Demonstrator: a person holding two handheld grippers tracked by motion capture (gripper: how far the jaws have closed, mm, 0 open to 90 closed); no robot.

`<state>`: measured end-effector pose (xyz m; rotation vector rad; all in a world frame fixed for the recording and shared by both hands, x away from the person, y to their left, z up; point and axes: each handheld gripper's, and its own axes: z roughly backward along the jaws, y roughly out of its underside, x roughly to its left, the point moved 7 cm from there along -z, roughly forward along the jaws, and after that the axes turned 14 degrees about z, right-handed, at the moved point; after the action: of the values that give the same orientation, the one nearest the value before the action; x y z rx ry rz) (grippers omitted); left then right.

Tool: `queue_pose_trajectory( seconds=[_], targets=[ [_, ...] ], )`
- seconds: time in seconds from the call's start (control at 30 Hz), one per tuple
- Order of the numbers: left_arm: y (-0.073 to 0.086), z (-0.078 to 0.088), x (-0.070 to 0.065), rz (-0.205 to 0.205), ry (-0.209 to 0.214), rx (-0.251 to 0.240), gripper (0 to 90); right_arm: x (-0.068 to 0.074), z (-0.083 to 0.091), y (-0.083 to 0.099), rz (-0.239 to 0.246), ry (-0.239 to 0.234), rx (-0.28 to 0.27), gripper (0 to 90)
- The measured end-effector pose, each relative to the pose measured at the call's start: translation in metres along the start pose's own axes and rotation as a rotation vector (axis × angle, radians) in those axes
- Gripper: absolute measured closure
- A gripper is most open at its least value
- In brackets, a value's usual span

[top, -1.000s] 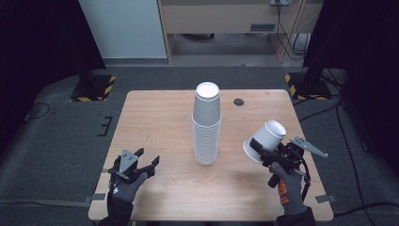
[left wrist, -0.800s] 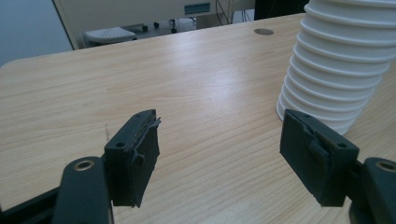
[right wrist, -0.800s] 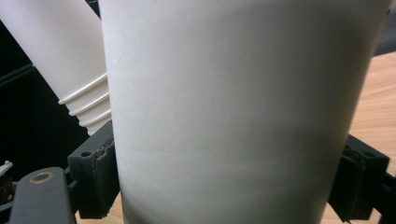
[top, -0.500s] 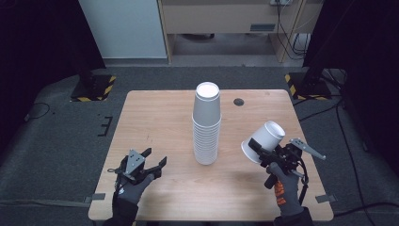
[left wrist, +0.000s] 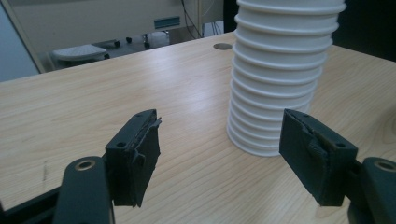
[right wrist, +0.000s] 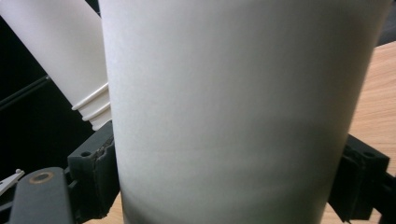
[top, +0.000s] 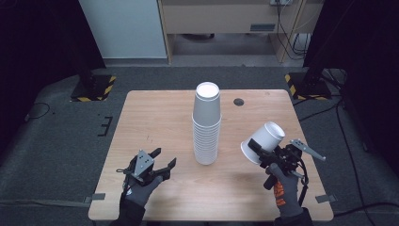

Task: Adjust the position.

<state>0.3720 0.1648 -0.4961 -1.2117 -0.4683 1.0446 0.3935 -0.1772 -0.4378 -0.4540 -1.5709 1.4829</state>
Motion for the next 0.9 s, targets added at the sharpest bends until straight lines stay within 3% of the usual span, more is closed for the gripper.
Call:
queue_pose_trajectory(
  seconds=[0.3,0.8,0.9],
  targets=[
    [-0.005,-0.014,-0.03,-0.025,0.06,-0.014,27.9,0.001,0.001,-0.001,-0.016,-0.013,-0.013,14.7],
    [-0.007,-0.021,-0.053,-0.056,0.112,-0.013,28.3,0.002,0.0,0.001,-0.027,-0.018,-0.006,14.7],
    [-0.008,-0.022,-0.063,-0.07,0.133,-0.019,28.6,0.004,0.0,0.001,-0.029,-0.021,-0.012,14.7]
  ],
)
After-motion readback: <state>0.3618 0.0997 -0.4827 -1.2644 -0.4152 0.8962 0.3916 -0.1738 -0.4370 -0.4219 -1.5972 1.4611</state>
